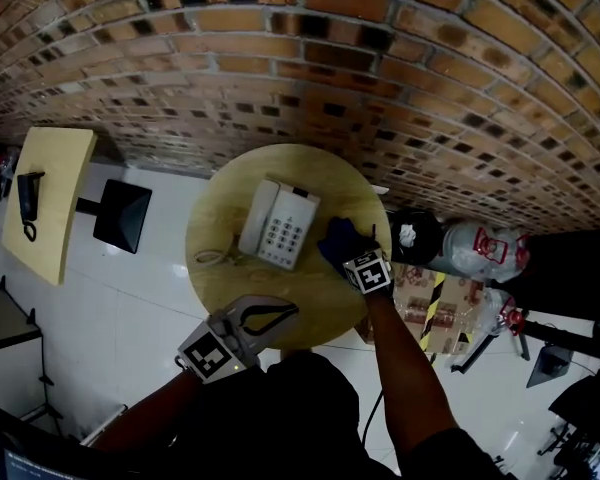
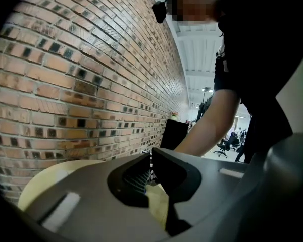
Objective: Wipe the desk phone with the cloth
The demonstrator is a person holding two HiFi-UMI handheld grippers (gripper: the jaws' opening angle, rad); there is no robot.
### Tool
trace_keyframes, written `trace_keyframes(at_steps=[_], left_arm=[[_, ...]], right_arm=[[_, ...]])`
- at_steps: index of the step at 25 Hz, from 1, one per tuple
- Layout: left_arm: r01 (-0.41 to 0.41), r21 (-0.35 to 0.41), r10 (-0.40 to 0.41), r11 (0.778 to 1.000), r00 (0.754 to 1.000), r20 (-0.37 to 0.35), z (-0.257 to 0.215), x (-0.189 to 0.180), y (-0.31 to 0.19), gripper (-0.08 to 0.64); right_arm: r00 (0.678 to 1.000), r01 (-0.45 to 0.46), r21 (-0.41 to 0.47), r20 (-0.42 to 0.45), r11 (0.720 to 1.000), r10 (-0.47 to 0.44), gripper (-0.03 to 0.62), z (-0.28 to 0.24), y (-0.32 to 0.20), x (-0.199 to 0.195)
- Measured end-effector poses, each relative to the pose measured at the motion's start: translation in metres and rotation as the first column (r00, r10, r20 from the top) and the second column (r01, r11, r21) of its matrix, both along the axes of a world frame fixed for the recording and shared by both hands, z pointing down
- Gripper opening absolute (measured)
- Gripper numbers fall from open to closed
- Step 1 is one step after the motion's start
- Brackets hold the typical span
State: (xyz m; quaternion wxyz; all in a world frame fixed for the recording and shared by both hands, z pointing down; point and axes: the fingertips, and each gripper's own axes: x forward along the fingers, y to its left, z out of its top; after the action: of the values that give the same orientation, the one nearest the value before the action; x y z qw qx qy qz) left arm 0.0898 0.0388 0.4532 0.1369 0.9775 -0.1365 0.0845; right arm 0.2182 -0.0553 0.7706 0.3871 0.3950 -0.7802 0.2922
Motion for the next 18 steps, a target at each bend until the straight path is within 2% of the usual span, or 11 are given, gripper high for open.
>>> trace_keyframes(at_steps=[3,6,11,15,18], left_arm=[[0.002,-0.008,-0.002,1.0,1.0,0.0,0.004,-0.002,0.002,0.005],[-0.006,-0.009,0.006,1.0,1.0,-0.006,0.006,-0.003,0.006,0.005],[-0.012,-0.012,0.011,1.0,1.0,-0.02,0.004,-0.011,0.009,0.005],[0.011,0.004,-0.011,1.0,0.999,-0.036,-0.004,-0.025,0.002,0.005],[0.033,0.013,-0.032,0.999,0.999,-0.039,-0.01,-0.037,-0.002,0.005]], right_arm=[[1.0,-0.006,-0.003,-0.005,1.0,0.006,0.221,0.004,-0.002,0.003],[1.0,0.003,-0.028,-0.019,1.0,-0.004,0.126,0.006,0.001,0.005],[1.0,-0.026,-0.053,-0.014,0.998,0.025,0.078,-0.003,0.005,0.0],[0.998,-0.043,0.035,0.057,0.998,0.041,0.074,-0.036,-0.017,-0.02],[0.995,-0.024,0.128,0.102,0.991,0.01,0.074,-0.075,-0.055,-0.043]])
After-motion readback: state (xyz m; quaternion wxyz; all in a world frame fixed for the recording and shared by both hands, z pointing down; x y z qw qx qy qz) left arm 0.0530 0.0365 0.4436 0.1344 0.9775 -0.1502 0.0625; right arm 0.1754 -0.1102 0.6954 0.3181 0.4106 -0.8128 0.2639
